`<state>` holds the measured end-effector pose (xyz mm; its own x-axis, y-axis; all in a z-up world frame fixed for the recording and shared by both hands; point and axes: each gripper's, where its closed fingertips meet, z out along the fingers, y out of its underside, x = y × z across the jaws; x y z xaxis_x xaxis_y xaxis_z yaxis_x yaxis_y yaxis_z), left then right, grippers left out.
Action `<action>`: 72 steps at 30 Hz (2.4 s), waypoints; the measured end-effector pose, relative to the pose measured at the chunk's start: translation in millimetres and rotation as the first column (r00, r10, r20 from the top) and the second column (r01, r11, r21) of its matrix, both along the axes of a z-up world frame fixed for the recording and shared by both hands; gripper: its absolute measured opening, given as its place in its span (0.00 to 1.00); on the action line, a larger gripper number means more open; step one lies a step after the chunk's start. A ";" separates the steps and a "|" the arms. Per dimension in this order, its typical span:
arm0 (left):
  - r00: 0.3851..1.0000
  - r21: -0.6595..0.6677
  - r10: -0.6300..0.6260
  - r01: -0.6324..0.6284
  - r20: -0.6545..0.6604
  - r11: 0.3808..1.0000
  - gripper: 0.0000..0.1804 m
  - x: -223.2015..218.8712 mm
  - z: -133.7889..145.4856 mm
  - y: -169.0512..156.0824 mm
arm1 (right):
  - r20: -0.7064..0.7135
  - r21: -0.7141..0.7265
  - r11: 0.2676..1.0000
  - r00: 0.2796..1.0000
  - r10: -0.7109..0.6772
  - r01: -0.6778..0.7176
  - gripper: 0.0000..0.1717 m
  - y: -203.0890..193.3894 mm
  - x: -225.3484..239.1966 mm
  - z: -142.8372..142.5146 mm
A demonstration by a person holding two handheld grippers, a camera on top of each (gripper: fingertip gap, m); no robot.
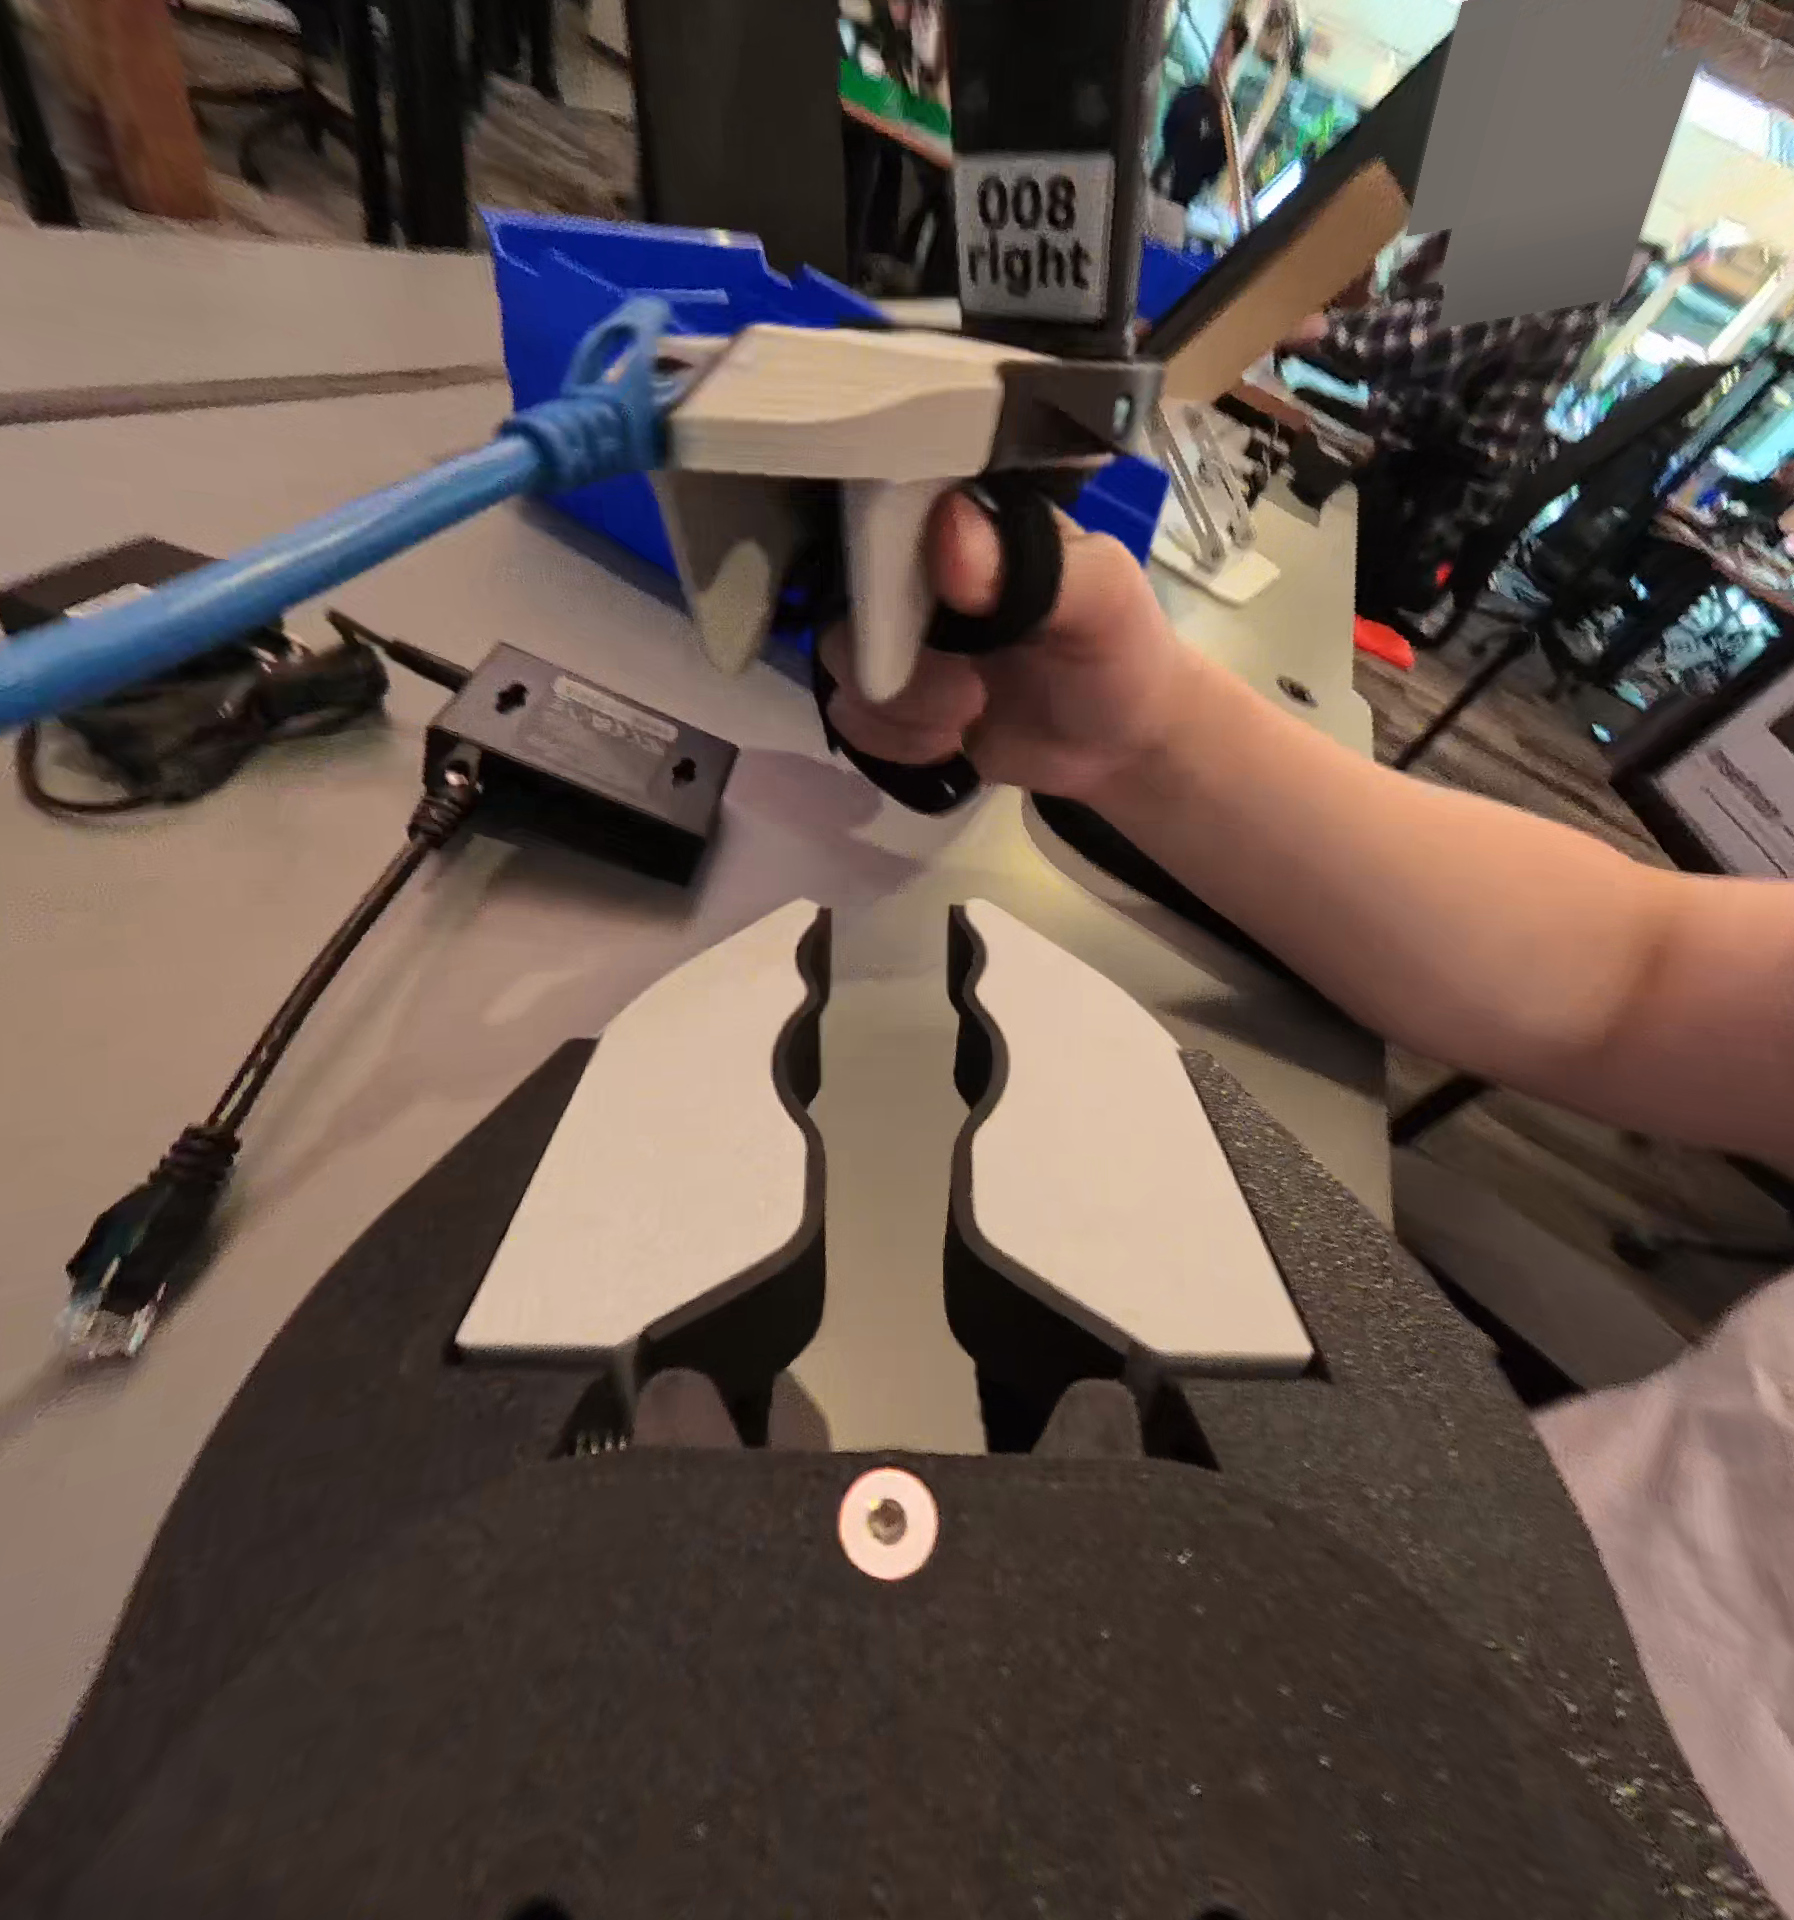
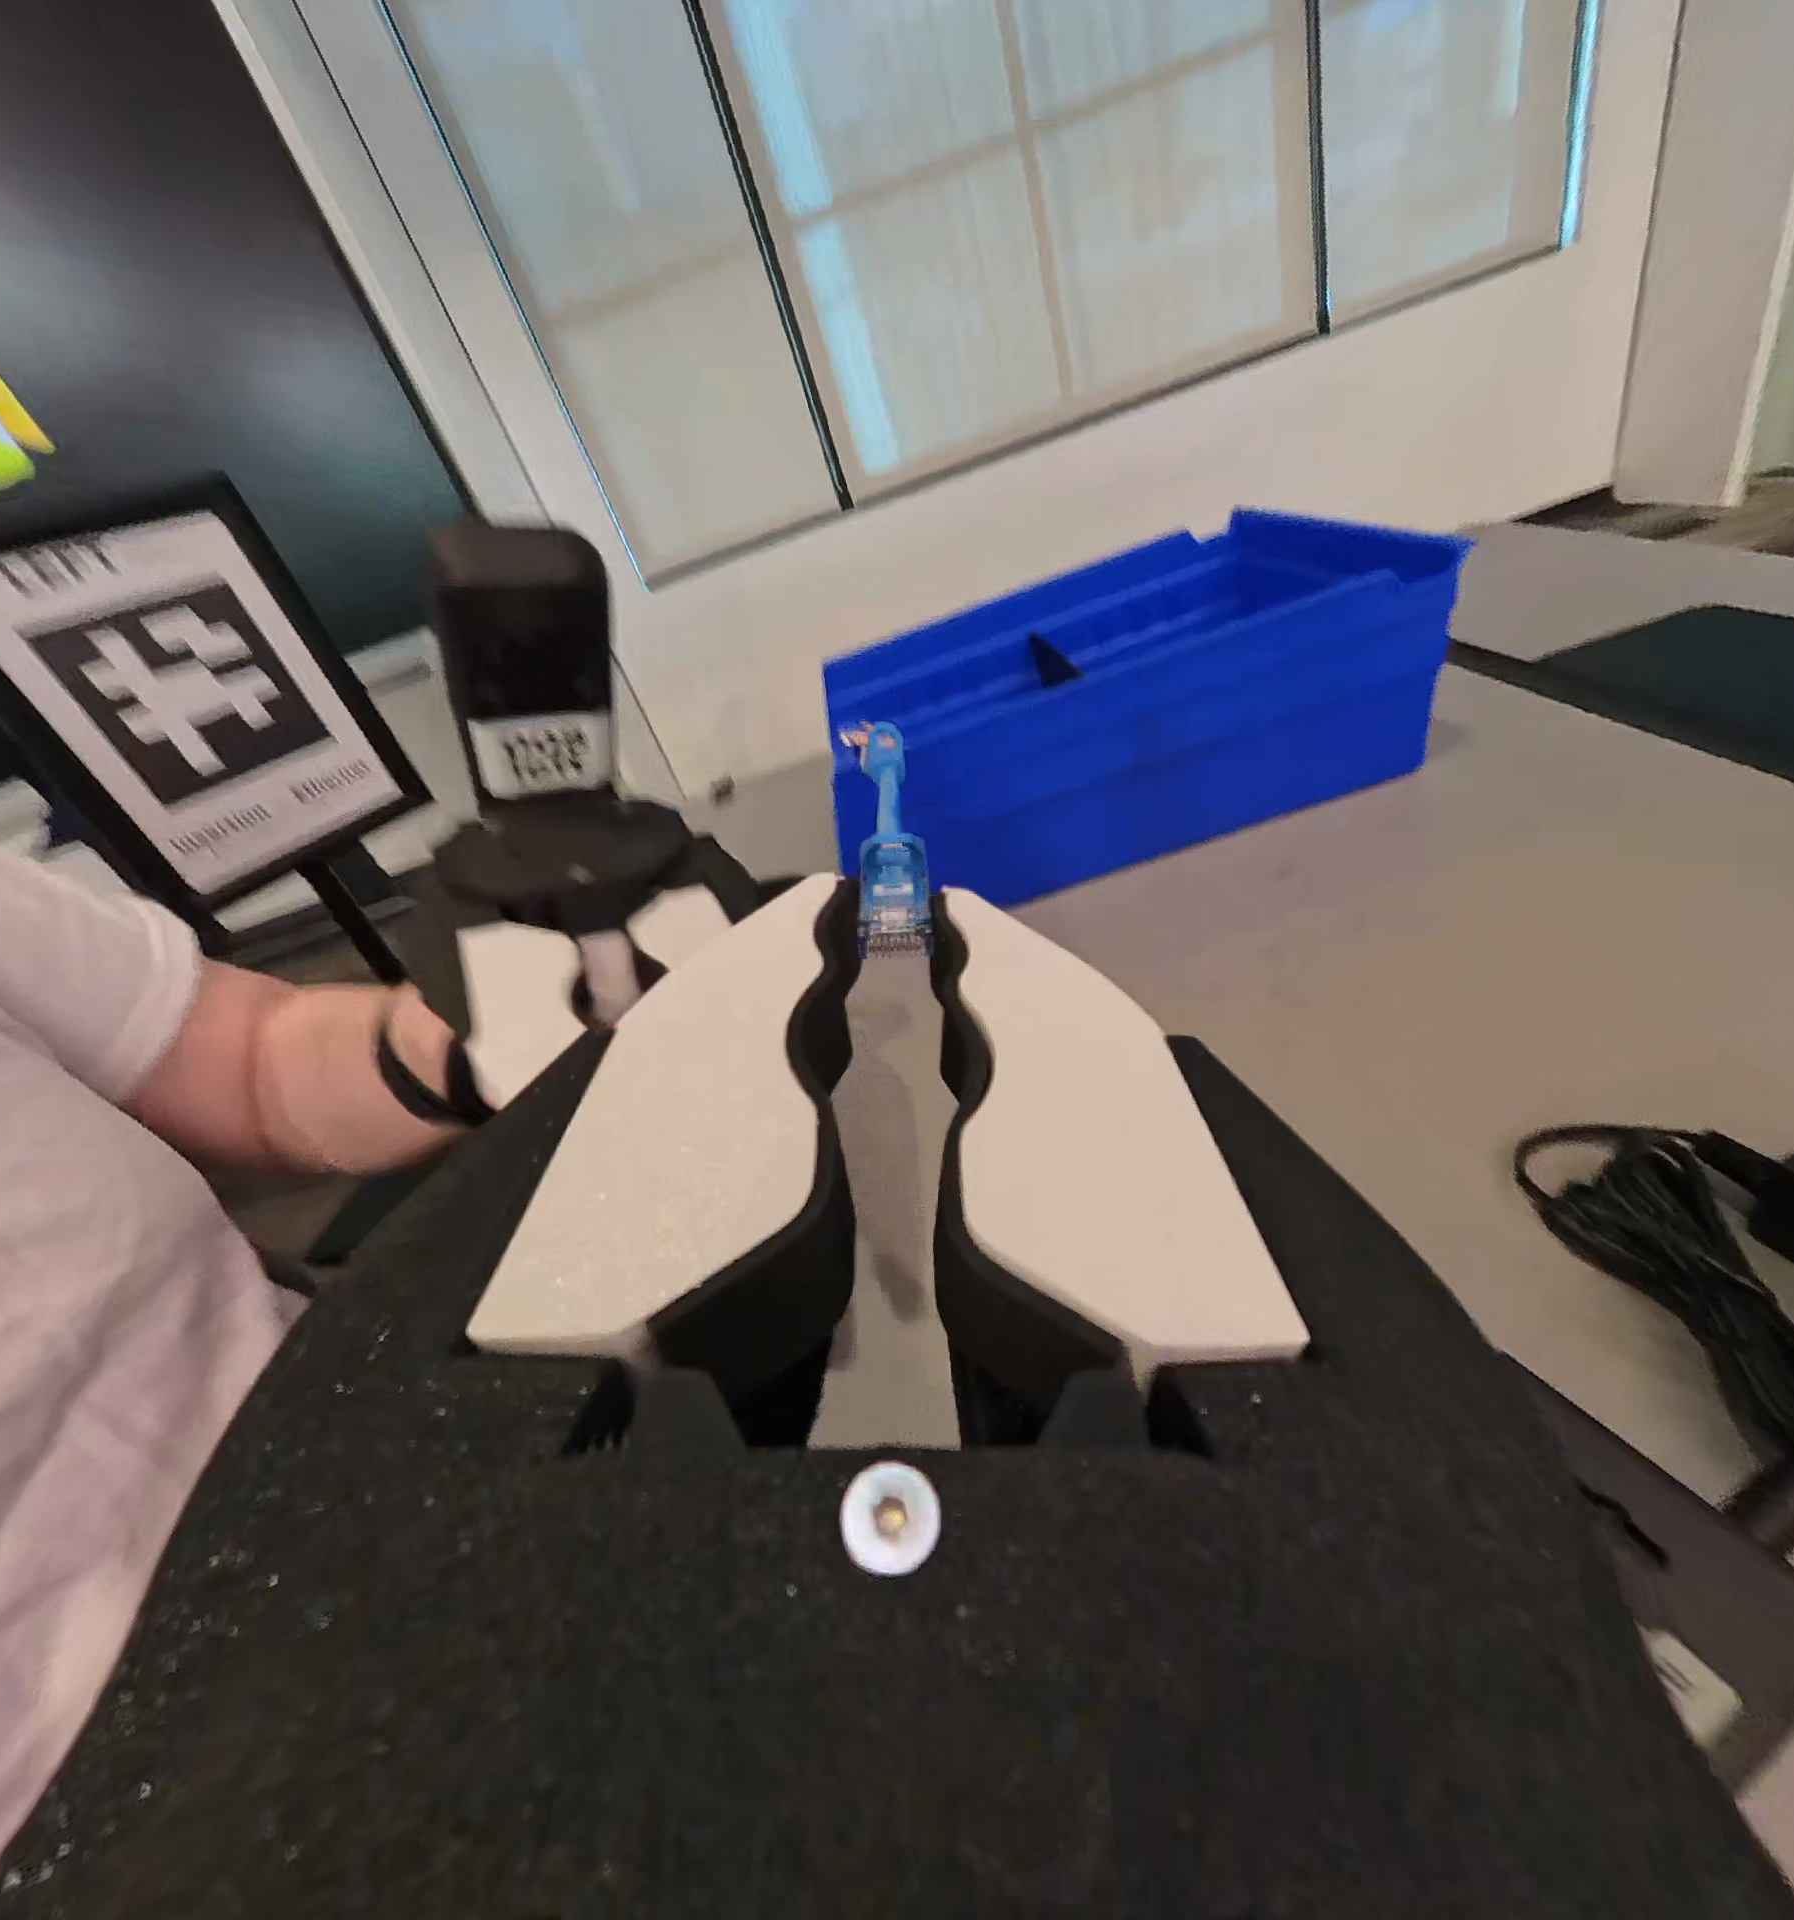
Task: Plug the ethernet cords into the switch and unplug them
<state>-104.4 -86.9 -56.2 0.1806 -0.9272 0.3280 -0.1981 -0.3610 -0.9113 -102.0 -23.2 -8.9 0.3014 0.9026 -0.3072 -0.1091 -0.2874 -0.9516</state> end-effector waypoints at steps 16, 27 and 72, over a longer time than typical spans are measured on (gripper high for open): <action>0.977 0.149 0.095 -0.125 0.193 0.981 0.22 -4.3 47.4 26.3 | -0.231 -0.006 0.985 0.959 0.164 -0.170 0.07 -27.4 32.5 41.3; 0.965 0.187 0.016 -0.067 0.261 0.980 0.23 -4.0 70.5 16.2 | -0.323 -0.003 0.956 0.905 0.278 -0.294 0.07 -39.7 35.0 37.7; 0.978 0.164 -0.154 0.176 -0.141 0.971 0.23 -1.7 24.9 0.7 | 0.006 0.117 0.946 0.953 0.302 -0.301 0.07 -57.6 7.8 12.8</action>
